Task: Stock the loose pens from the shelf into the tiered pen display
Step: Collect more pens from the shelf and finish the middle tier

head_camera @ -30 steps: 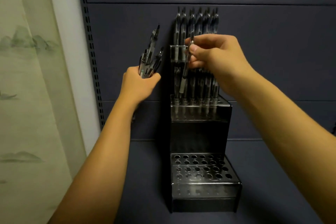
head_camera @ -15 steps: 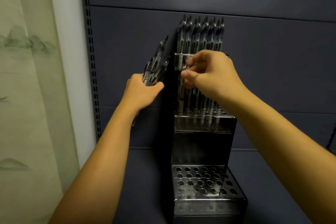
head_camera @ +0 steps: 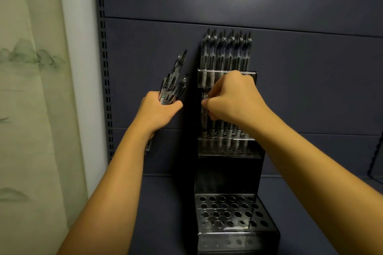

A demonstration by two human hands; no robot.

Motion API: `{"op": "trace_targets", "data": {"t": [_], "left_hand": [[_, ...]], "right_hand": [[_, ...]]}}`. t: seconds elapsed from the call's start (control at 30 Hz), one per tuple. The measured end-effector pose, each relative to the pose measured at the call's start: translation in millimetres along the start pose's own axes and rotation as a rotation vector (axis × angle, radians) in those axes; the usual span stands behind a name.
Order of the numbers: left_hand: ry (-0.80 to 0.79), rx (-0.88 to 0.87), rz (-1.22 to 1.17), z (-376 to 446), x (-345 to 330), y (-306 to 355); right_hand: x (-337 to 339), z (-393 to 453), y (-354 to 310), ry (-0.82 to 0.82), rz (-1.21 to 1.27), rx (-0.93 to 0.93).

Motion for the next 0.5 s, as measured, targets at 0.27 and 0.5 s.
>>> {"op": "trace_targets", "data": {"t": [0.27,0.5], "left_hand": [[-0.074,0.005,-0.013,-1.0,-0.6,-1.1],[-0.195,-0.047,0.044,-4.1,0.8,5.2]], "right_hand": [[-0.9,1.0,6.1,-0.09,-0.002,-0.086],[21.0,-9.7,-10.3,0.112,0.028,0.08]]}}
Point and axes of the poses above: each hand's wrist, its own z-axis towards the middle knuckle, its own x-axis out of the back of the hand, y = z × x, the point moved 3 cm from there along z, towards the middle knuckle, and after that the axes turned 1 degree about -x, right-handed, at the moved point
